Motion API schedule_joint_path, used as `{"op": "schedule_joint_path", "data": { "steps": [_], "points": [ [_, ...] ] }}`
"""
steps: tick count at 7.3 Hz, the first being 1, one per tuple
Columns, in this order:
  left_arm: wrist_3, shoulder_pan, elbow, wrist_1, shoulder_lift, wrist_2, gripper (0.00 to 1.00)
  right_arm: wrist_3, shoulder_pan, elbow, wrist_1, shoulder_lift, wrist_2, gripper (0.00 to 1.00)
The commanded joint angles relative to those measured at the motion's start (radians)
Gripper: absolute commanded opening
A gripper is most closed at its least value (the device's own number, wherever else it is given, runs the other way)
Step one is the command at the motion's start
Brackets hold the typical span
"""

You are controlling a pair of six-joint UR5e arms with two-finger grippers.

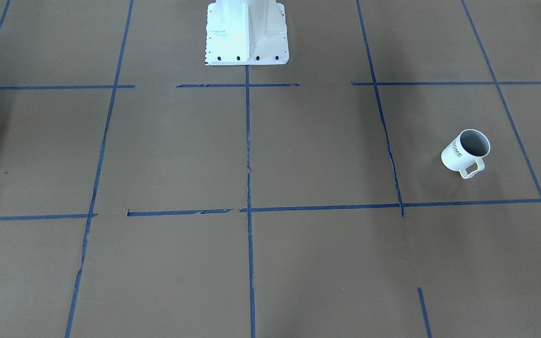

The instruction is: Left arm hands cup to right arm to dump lemon

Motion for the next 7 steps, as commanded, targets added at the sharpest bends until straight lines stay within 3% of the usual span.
{"op": "schedule_joint_path", "data": {
  "steps": [1,7],
  "points": [
    [-0.004,0.000,0.004,-0.003,0.006,0.006,1.00,-0.002,0.004,0.003,0.006,-0.020,-0.007,1.00],
    [0.001,0.000,0.000,-0.007,0.003,0.018,1.00,0.000,0.002,0.003,0.007,-0.014,-0.018,1.00]
  ]
}}
